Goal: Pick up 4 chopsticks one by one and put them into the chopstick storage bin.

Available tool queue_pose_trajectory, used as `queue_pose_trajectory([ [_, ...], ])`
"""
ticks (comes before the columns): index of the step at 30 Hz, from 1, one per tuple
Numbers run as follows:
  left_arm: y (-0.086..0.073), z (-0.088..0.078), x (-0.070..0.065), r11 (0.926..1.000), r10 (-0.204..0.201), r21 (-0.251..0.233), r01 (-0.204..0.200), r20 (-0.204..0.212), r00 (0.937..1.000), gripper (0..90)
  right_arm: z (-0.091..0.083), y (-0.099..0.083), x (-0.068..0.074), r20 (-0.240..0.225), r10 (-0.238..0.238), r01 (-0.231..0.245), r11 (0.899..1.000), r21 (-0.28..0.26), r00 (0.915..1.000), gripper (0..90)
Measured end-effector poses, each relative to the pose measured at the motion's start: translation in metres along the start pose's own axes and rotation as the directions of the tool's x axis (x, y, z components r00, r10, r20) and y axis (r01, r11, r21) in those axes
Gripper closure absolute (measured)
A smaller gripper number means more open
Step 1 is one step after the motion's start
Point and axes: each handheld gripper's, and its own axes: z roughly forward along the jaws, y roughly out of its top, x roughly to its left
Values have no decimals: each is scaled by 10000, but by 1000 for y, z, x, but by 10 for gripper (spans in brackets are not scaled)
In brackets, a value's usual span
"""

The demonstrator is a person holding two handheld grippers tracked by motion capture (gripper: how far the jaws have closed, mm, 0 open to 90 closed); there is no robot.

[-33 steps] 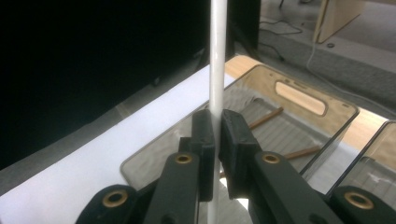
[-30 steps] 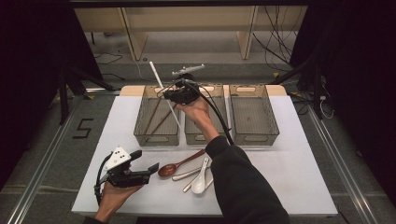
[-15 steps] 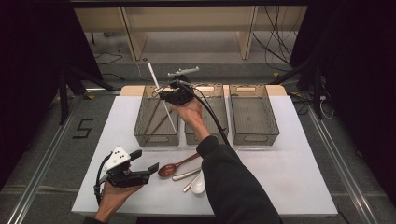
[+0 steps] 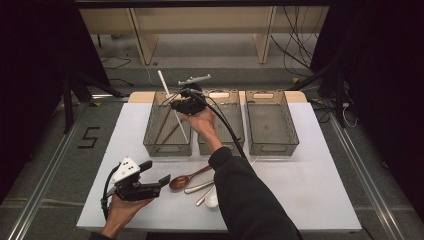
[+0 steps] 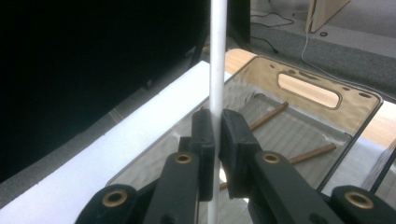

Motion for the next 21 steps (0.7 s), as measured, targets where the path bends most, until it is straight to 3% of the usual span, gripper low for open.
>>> queue_pose_trajectory([
  [21,0,0,-1,10000,28,-11,-28,61,10000,156,17,-17,-1,227,265,-274,9988,411,9994,845],
])
